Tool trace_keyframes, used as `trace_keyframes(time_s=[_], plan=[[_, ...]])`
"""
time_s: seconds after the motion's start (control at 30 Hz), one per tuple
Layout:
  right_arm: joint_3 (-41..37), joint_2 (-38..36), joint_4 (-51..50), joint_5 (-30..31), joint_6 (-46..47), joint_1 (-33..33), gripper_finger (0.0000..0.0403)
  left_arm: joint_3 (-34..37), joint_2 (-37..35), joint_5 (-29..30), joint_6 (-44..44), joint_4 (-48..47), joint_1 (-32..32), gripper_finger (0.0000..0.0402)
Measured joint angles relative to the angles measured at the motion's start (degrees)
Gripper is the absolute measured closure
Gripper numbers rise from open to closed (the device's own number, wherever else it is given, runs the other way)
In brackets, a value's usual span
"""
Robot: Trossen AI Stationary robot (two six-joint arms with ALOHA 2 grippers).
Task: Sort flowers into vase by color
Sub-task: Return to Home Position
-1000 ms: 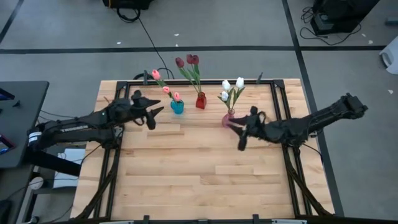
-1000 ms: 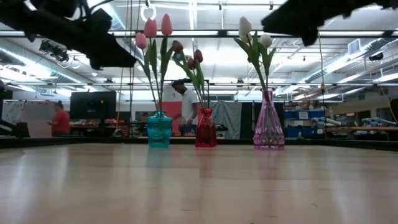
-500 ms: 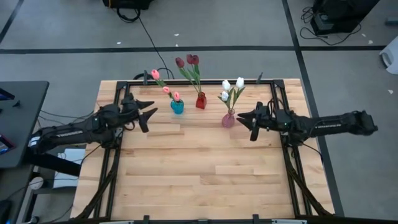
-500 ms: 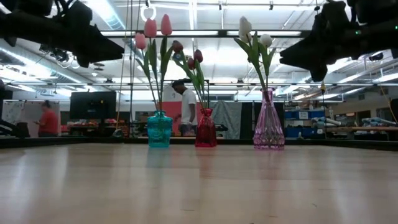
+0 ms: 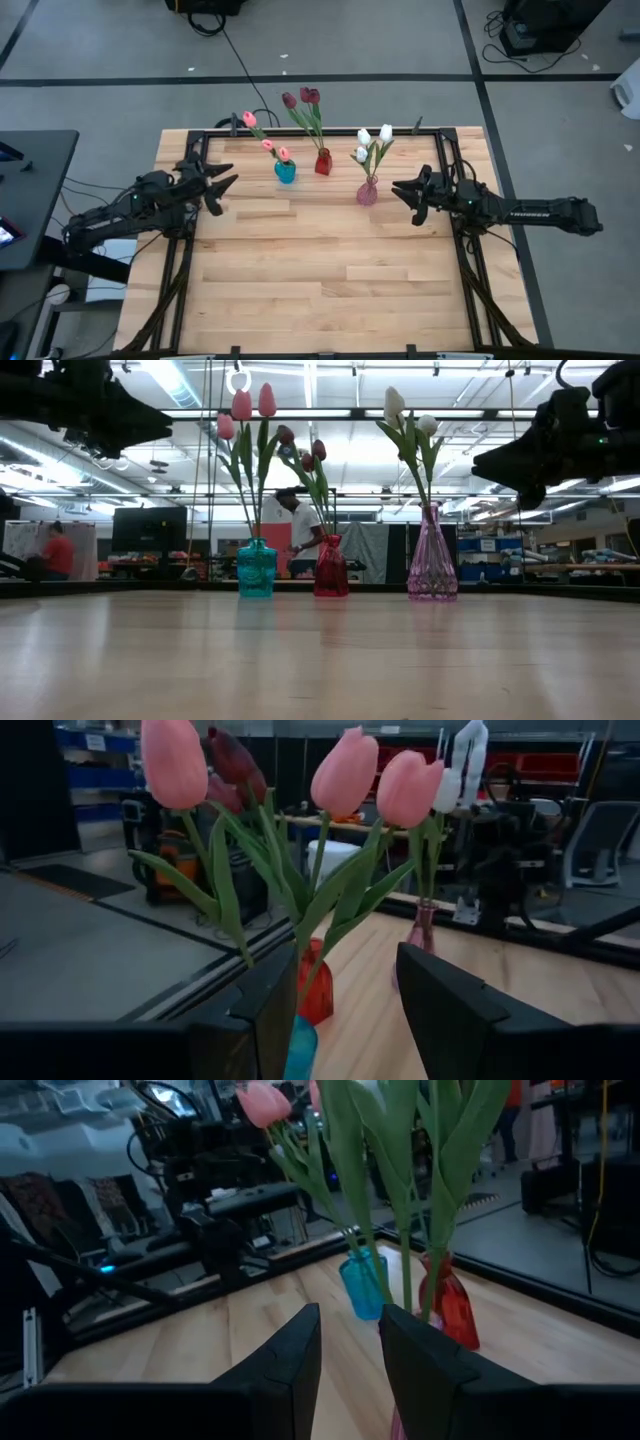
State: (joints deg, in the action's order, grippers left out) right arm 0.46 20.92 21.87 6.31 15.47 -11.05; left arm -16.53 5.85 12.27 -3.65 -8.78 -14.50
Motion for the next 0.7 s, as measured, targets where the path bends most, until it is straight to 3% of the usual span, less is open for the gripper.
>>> trace_keyframes(time_s=[0.23, 0.4, 0.7], plan=[[-0.09, -2.45, -2.04, 0.53, -0.42, 0.00, 0.0284, 1.24, -3.07, -3.41, -2.48, -4.11, 0.00, 0.0224], [-0.09, -2.27, -1.82, 8.28, 1.62, 0.00, 0.0284, 7.79, -4.46, -8.48, -4.53, 1.39, 0.02, 0.0224], [-0.09, -2.22, -1.84, 11.39, 2.47, 0.00, 0.0284, 14.47, -4.40, -7.44, -9.31, 5.79, 0.00, 0.0224]])
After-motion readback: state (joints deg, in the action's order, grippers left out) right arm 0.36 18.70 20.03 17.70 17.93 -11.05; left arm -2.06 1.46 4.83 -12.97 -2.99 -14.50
